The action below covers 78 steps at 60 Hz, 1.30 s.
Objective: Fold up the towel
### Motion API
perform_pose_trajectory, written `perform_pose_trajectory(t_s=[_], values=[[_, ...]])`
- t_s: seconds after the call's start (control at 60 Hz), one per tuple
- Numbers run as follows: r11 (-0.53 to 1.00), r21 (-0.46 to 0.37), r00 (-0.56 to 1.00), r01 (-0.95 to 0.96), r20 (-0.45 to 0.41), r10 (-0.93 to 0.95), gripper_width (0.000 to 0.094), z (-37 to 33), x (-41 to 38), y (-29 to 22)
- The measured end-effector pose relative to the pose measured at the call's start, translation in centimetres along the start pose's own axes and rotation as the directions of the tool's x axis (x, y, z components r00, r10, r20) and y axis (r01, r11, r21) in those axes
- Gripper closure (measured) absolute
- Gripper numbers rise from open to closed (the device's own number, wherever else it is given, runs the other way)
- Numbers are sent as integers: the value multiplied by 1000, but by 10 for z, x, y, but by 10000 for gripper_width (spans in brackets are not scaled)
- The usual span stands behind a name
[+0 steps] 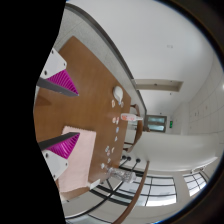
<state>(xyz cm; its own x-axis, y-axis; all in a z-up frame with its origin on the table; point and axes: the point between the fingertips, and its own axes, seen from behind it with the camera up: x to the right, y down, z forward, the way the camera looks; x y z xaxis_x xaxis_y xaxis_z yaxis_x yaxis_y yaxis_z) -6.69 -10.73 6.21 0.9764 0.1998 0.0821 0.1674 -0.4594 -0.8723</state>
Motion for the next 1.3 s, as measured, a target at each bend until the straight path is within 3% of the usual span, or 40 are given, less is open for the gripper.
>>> perform_pose_trajectory(t_s=[0.2, 0.3, 0.317, 0.333, 0.383, 0.467, 0.533, 0.75, 0.8, 0.933, 1.033, 1.117, 1.25, 1.267, 1.3], values=[[998, -70, 996, -2, -86, -4, 225, 75, 49, 0], [990, -134, 996, -32, -91, 20, 290, 110, 61, 10], [990, -140, 996, -35, -90, 23, 264, 113, 62, 11], [988, -149, 996, -37, -91, 24, 335, 116, 63, 13], [987, -147, 996, -57, -76, 46, 373, 127, 65, 13], [974, -172, 989, -145, -37, 140, 628, 130, 58, 14], [970, -154, 981, -187, -83, 176, 902, 132, 73, 15], [979, -149, 990, -140, -25, 138, 935, 129, 72, 12], [982, -109, 988, -152, -5, 153, 934, 120, 75, -4], [980, 17, 978, -198, -64, 198, 935, 81, 137, -55], [977, 65, 960, -205, -181, 213, 936, 52, 216, -65], [977, 33, 940, -211, -269, 212, 928, 43, 276, -44], [957, -88, 923, -278, -301, 240, 917, 59, 322, 21], [953, -97, 921, -288, -299, 248, 903, 60, 324, 26], [944, -107, 916, -312, -297, 270, 728, 61, 328, 34]])
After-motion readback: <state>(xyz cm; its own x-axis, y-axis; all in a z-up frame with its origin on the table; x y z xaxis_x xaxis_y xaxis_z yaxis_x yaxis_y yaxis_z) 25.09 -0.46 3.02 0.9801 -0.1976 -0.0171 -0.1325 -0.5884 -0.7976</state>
